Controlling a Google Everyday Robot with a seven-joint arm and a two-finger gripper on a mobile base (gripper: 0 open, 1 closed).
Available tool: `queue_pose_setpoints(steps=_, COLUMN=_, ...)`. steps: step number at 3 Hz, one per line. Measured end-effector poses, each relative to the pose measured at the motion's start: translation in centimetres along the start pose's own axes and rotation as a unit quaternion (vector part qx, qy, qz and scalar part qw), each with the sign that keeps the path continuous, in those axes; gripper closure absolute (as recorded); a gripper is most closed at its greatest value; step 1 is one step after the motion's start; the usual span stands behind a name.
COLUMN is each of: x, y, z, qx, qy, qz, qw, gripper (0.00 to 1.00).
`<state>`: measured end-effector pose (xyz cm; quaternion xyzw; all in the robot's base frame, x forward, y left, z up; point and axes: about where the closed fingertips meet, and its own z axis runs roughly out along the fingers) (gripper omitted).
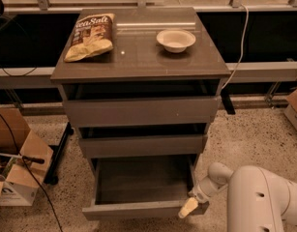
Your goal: Open bottom drawer
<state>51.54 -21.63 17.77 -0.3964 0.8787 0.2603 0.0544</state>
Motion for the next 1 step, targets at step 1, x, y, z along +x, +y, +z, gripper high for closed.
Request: queue_pose_setpoints(steps=1, x=-0.3, y=0.13, z=0.17, qx=0.0, qy=0.0, qz=0.0, qw=1.0, gripper=0.0)
